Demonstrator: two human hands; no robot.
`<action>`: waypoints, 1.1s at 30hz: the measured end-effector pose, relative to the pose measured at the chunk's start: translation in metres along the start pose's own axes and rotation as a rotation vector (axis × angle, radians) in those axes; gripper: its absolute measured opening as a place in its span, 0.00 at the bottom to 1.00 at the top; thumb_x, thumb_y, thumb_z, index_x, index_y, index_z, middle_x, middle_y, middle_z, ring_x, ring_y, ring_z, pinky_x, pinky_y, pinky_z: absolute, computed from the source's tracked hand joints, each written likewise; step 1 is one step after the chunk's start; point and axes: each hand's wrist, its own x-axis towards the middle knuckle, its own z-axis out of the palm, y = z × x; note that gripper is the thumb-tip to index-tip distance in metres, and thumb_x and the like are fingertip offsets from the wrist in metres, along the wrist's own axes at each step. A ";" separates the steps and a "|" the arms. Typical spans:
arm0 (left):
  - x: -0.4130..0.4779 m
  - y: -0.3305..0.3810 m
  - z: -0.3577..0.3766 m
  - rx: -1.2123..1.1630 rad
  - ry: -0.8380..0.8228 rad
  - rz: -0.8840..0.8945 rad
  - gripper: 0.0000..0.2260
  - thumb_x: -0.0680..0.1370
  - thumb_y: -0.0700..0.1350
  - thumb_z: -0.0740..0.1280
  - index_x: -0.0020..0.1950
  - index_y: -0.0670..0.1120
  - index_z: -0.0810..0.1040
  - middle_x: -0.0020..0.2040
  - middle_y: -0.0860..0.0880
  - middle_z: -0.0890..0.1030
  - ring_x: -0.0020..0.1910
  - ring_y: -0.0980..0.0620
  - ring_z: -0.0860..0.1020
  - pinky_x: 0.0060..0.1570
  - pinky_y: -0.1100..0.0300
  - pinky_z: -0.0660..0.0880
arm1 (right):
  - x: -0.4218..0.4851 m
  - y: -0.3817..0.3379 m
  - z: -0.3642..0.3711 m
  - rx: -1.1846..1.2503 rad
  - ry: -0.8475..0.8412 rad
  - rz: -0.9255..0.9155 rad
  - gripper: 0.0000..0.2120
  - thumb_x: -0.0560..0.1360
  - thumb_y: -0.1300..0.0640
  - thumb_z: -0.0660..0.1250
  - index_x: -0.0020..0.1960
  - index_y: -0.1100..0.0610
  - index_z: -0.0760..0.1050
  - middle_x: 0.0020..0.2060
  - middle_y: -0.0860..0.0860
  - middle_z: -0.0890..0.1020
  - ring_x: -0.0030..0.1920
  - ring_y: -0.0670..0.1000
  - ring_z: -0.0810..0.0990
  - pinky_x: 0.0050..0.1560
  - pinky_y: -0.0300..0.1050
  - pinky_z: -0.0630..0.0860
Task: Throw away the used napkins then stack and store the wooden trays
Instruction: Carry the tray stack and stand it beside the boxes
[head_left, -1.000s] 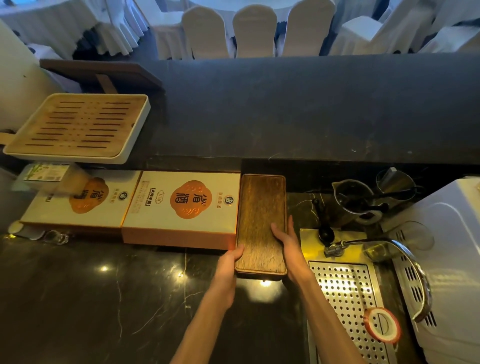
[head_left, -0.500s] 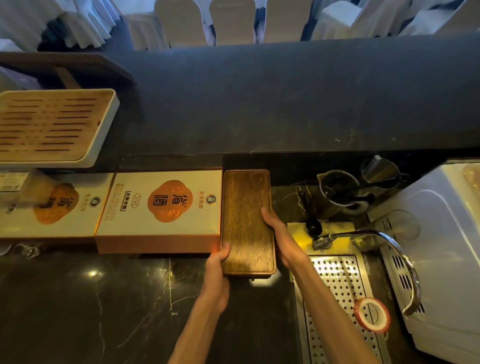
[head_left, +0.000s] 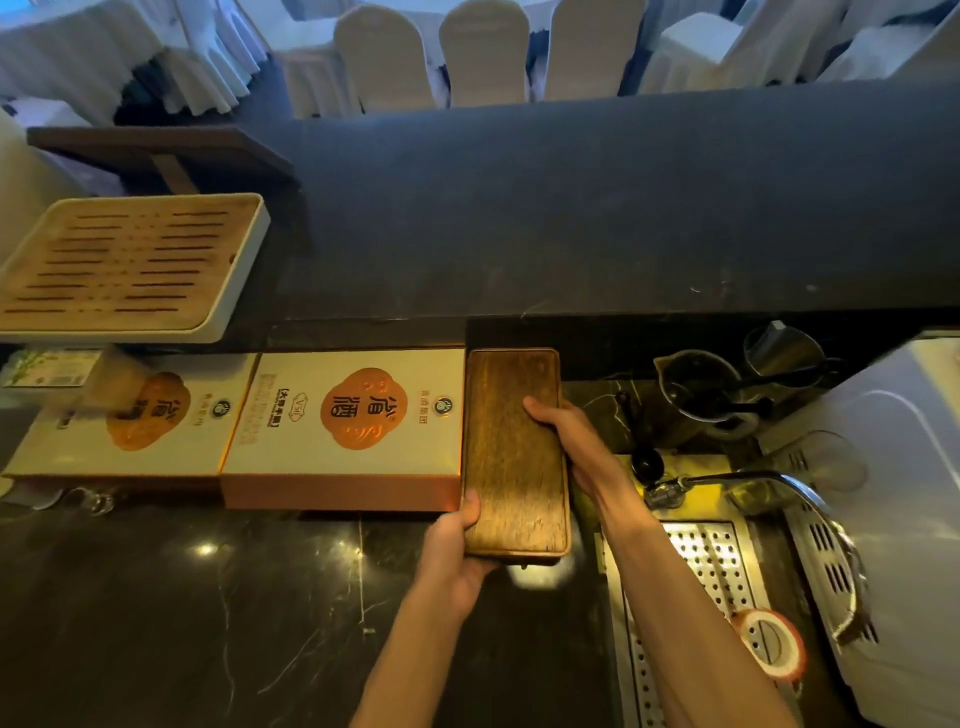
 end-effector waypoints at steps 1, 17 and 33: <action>0.000 0.000 0.001 0.000 0.008 -0.006 0.08 0.79 0.43 0.65 0.57 0.45 0.75 0.55 0.40 0.81 0.52 0.39 0.80 0.41 0.45 0.78 | -0.003 0.000 0.001 0.023 0.001 -0.007 0.26 0.70 0.45 0.74 0.65 0.51 0.74 0.56 0.56 0.83 0.54 0.54 0.84 0.48 0.49 0.81; -0.014 -0.023 0.002 -0.229 -0.001 -0.016 0.11 0.79 0.44 0.66 0.58 0.40 0.75 0.56 0.34 0.80 0.57 0.35 0.78 0.60 0.36 0.73 | -0.125 0.066 0.043 0.579 0.357 0.122 0.19 0.77 0.59 0.68 0.65 0.65 0.71 0.56 0.63 0.81 0.57 0.60 0.81 0.59 0.56 0.78; -0.043 -0.024 -0.019 0.249 0.059 0.196 0.29 0.78 0.44 0.65 0.77 0.51 0.57 0.73 0.40 0.68 0.70 0.40 0.69 0.70 0.40 0.65 | -0.160 0.060 0.029 -0.110 0.289 -0.015 0.37 0.77 0.48 0.67 0.79 0.50 0.50 0.75 0.55 0.65 0.71 0.59 0.69 0.69 0.59 0.67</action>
